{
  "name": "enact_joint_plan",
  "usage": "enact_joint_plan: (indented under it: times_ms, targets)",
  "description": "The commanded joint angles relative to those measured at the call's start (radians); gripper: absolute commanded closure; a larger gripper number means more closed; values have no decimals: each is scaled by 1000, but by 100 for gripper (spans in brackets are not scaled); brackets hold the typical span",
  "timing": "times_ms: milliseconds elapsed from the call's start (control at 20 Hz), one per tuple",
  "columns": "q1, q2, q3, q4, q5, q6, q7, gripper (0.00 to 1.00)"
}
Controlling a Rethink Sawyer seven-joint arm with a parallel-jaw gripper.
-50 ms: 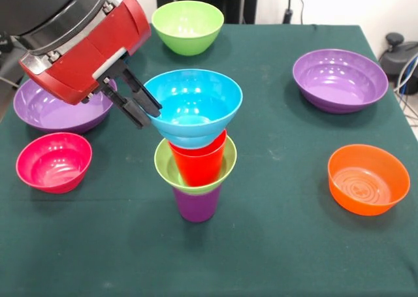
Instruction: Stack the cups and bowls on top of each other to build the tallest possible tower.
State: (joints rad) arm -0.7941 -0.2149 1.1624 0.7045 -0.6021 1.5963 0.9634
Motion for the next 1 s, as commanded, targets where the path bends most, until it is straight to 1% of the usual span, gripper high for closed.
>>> enact_joint_plan:
  times_ms: [50, 600, 1000]
  targets:
    - [32, -16, -149, 75, 29, -40, 144, 100]
    - [47, -18, -208, 88, 78, -43, 118, 100]
    - [48, -28, -240, 132, 116, -89, 130, 100]
